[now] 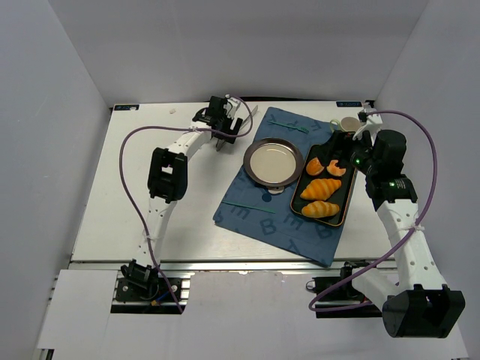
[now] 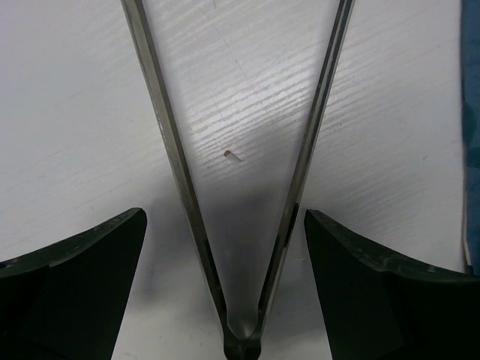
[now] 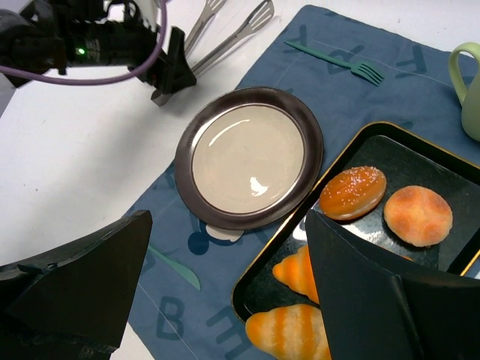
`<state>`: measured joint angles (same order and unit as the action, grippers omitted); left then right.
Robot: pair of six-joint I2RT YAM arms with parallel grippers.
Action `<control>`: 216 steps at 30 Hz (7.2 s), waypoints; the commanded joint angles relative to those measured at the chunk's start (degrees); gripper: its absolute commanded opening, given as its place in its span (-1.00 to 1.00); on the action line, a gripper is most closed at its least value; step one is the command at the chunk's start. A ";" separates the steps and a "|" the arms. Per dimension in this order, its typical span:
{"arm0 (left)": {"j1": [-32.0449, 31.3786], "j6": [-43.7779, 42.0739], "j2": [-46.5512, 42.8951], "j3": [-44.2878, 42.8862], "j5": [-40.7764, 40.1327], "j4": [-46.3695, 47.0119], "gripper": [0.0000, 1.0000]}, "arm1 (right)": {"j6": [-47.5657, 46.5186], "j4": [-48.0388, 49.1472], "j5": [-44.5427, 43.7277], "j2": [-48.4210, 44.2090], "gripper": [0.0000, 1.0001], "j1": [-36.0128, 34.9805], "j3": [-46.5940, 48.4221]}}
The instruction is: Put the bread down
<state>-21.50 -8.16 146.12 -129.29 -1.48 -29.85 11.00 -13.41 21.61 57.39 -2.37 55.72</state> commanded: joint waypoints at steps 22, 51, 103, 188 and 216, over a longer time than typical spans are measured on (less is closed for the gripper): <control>-0.04 4.38 2.15 -2.98 4.90 2.33 0.85 | 1.74 4.80 2.65 0.10 0.79 -0.27 -1.14; -0.04 3.07 -3.21 0.98 -2.83 4.36 0.05 | 2.18 5.59 3.00 0.18 0.79 -0.35 -2.29; -27.63 12.82 -45.15 32.01 3.95 0.75 0.04 | 12.29 -21.75 -31.36 -18.71 0.79 -0.35 21.62; -35.81 16.87 -25.28 9.42 -11.88 -4.07 -0.47 | 15.10 -21.13 -28.20 -21.88 0.79 -0.35 15.64; -34.31 20.91 -43.82 39.99 -24.89 -1.44 -0.41 | 15.63 -20.34 -25.65 -22.76 0.78 -0.35 13.36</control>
<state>-56.16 11.44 105.54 -90.45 -24.03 -33.39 26.57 -36.14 -4.51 35.18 -2.66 69.43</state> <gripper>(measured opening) 0.446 0.888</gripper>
